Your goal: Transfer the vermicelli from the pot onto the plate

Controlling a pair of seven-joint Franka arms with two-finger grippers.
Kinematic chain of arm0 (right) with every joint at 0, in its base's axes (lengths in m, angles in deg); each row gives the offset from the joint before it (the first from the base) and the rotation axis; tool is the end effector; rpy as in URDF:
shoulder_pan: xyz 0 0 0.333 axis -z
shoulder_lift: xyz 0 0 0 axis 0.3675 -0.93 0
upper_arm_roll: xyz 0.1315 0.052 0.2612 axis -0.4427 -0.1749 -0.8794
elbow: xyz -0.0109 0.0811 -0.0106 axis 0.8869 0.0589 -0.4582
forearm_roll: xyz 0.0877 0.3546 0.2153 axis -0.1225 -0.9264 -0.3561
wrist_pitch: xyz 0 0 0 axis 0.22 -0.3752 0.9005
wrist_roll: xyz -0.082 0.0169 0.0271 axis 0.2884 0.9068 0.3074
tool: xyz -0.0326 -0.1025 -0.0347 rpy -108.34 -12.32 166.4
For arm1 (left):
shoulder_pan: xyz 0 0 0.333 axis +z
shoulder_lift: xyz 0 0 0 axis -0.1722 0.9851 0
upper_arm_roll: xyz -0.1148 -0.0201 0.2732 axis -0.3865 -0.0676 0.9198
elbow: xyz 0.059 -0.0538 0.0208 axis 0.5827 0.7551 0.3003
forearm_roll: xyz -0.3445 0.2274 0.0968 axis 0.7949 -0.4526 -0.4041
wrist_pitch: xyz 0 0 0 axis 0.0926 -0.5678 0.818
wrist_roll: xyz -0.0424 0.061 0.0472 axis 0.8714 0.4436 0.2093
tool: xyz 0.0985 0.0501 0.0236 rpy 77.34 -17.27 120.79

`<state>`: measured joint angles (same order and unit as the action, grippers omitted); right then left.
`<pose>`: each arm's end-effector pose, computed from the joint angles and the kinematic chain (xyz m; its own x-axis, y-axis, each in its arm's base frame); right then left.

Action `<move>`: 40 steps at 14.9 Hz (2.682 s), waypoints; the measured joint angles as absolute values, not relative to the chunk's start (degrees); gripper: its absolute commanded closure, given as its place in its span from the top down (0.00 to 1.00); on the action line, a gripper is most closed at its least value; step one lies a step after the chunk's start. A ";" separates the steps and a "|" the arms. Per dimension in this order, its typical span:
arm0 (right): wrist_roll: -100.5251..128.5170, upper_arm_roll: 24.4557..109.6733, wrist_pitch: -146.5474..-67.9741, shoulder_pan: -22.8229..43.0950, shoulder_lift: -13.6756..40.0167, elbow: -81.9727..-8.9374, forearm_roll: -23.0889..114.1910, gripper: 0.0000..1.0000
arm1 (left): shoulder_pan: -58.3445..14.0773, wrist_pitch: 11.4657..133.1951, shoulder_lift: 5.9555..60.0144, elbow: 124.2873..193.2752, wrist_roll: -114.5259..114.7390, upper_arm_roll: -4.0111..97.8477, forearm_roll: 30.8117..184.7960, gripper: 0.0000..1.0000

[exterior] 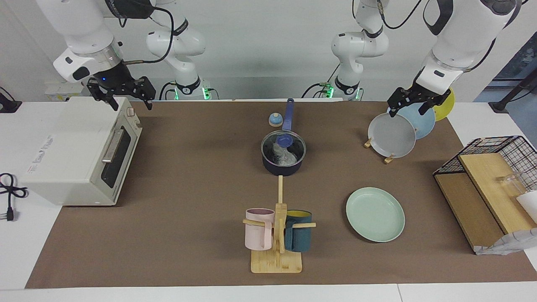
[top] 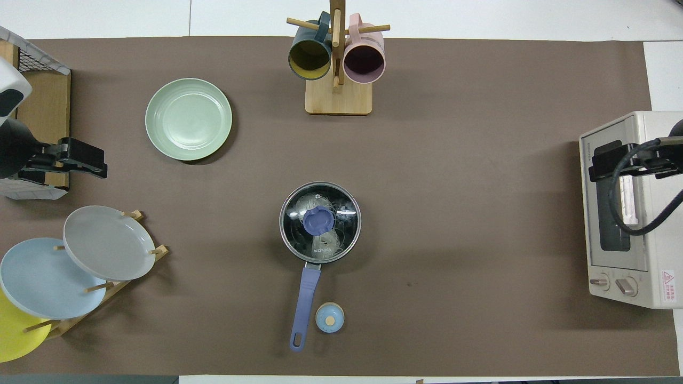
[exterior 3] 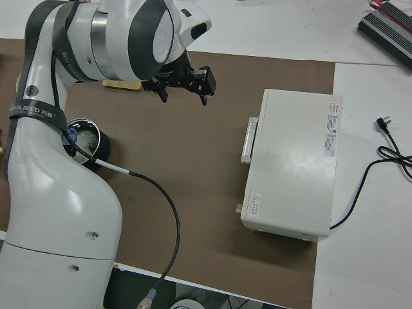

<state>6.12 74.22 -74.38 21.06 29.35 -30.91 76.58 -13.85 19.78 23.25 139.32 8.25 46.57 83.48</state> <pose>0.5711 0.0046 0.6098 0.9979 0.0124 -0.0637 0.0129 -0.9999 0.0075 0.5736 -0.0755 0.5941 0.9973 -0.0010 -0.0737 -0.0005 -1.0000 0.0066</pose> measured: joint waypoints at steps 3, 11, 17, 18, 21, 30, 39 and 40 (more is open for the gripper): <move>6.12 74.22 -74.38 21.06 29.35 -30.91 76.58 1.00 | -13.85 19.78 23.25 139.32 8.25 46.57 83.48 1.00; 6.12 74.30 -74.18 21.14 29.35 -30.90 76.57 1.00 | -13.85 19.78 23.25 139.32 8.25 46.57 83.48 1.00; 5.50 73.58 -75.00 17.48 29.28 -30.92 76.48 1.00 | -13.85 19.78 23.25 139.32 8.25 46.57 83.48 1.00; 3.23 73.35 -75.56 15.08 29.11 -30.95 76.48 1.00 | -13.85 19.78 23.25 139.32 8.25 46.57 83.48 1.00; -8.47 72.73 -77.66 6.94 27.09 -30.98 75.71 1.00 | -13.85 19.78 23.25 139.32 8.25 46.57 83.48 1.00; -31.42 72.40 -88.63 -13.81 11.46 -23.74 75.96 1.00 | -13.85 19.78 23.25 139.32 8.25 46.57 83.48 1.00; -35.40 72.52 -96.35 -18.71 4.25 -23.81 80.09 1.00 | -13.84 19.78 23.25 139.32 8.25 46.57 83.48 1.00; -35.58 72.53 -97.43 -19.42 3.89 -24.78 80.19 1.00 | -13.84 19.78 23.25 139.32 8.25 46.57 83.48 1.00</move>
<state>-35.58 72.53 -97.43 -19.42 3.89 -24.78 80.19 -13.84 19.78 23.25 139.32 8.25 46.57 83.48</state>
